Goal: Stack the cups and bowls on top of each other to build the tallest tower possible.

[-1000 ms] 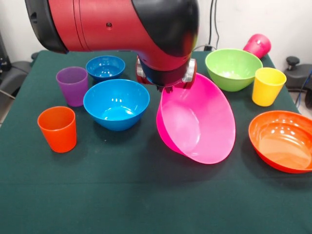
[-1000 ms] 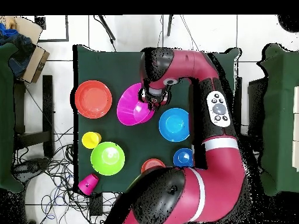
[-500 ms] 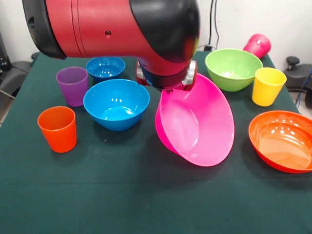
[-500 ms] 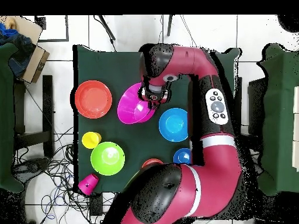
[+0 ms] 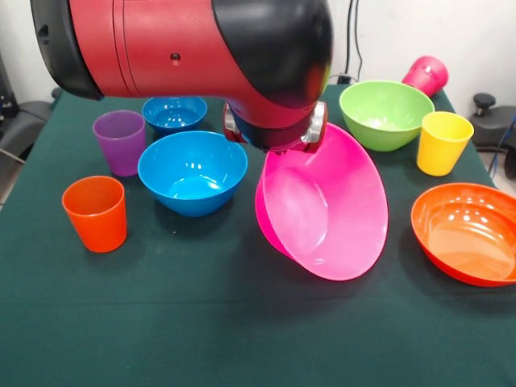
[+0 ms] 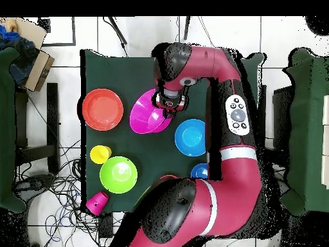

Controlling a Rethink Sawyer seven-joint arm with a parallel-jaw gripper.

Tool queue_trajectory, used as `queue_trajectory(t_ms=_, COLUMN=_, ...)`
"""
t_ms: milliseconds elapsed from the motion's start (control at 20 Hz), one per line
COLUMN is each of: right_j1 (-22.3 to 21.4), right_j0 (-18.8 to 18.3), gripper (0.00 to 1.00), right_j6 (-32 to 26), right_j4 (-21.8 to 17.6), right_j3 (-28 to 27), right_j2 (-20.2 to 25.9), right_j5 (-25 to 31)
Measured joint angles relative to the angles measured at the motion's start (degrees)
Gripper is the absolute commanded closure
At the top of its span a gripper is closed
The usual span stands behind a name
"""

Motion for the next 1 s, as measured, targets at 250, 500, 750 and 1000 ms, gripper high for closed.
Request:
queue_trajectory(t_ms=250, right_j1=0.2, right_j0=0.2, gripper=1.0, right_j6=0.0, right_j4=0.0, right_j3=-0.8, right_j2=0.0, right_j5=0.2)
queue_trajectory(t_ms=500, right_j1=0.2, right_j0=0.2, gripper=1.0, right_j6=0.0, right_j4=0.0, right_j3=-0.9, right_j2=0.1, right_j5=0.2)
queue_trajectory(t_ms=750, right_j1=0.4, right_j0=0.2, gripper=1.0, right_j6=0.0, right_j4=0.0, right_j3=-0.9, right_j2=0.1, right_j5=0.2)
queue_trajectory(t_ms=1000, right_j1=0.4, right_j0=0.2, gripper=1.0, right_j6=0.0, right_j4=0.0, right_j3=-0.9, right_j2=0.1, right_j5=0.2)
